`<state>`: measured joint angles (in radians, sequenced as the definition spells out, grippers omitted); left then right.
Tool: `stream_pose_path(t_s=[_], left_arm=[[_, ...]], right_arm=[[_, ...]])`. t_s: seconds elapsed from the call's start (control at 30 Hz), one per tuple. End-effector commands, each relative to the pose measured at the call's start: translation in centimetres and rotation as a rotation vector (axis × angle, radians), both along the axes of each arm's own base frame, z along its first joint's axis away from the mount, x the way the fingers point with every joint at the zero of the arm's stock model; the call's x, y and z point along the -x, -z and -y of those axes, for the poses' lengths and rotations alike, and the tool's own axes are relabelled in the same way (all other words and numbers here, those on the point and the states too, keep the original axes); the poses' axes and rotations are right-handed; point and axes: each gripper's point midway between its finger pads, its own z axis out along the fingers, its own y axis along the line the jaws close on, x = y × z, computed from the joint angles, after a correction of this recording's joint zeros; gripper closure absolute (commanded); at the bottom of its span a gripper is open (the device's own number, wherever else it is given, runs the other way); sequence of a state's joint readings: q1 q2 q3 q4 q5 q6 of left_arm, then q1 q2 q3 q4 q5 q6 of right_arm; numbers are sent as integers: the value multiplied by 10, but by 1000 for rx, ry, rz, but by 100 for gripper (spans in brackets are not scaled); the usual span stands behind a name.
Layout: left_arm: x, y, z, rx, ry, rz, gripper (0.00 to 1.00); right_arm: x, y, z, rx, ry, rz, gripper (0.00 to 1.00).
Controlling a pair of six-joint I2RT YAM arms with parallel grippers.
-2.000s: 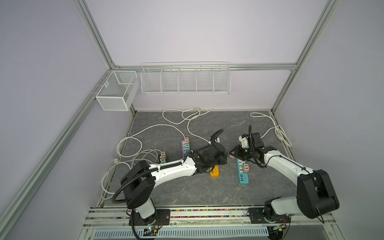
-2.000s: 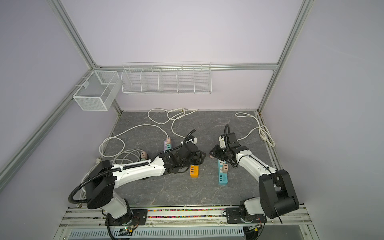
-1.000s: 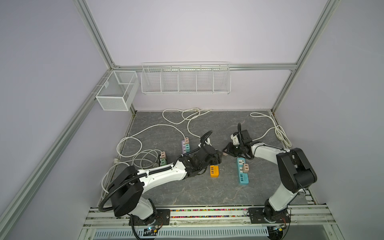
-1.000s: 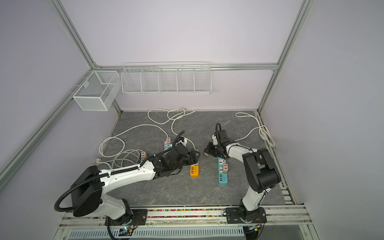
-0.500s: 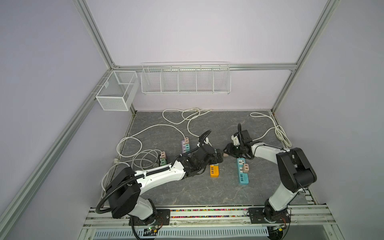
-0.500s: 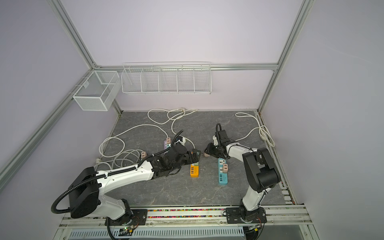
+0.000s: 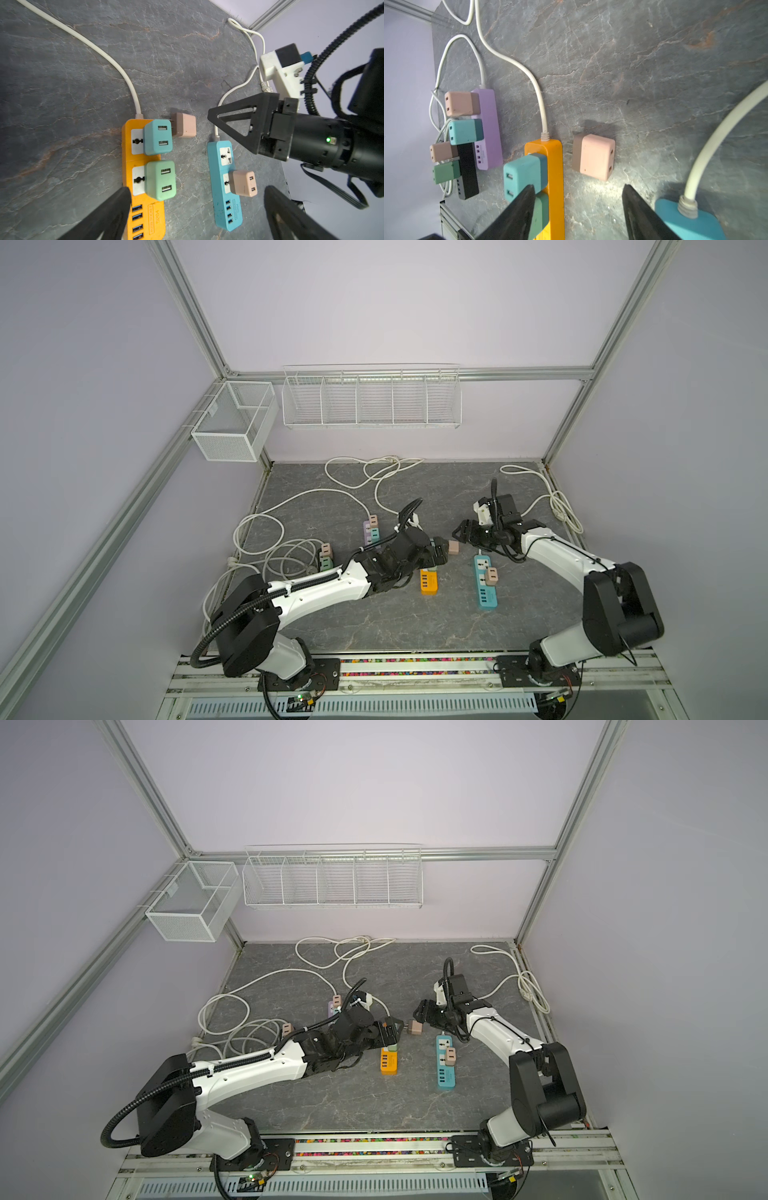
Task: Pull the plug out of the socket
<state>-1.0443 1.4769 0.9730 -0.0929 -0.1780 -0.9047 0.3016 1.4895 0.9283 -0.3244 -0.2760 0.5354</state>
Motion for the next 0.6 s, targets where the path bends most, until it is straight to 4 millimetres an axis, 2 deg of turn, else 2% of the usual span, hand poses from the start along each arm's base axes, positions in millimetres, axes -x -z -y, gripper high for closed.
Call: stream_pose_path(t_s=[0.0,0.2,0.33,0.57], left_arm=[[0,-24,17,91,35,-6,1],[8,-16,33,127,65,-77,4],[23,-17,56,160,128,-90,5],[45,-1,94,177,225,-155,11]], right_arm=[[15,-19,15,71,-15,29,27],[41,-39,37,157,-1,48,22],[60,-46,51,201,12,40,20],[89,-64,71,258,45,36,17]])
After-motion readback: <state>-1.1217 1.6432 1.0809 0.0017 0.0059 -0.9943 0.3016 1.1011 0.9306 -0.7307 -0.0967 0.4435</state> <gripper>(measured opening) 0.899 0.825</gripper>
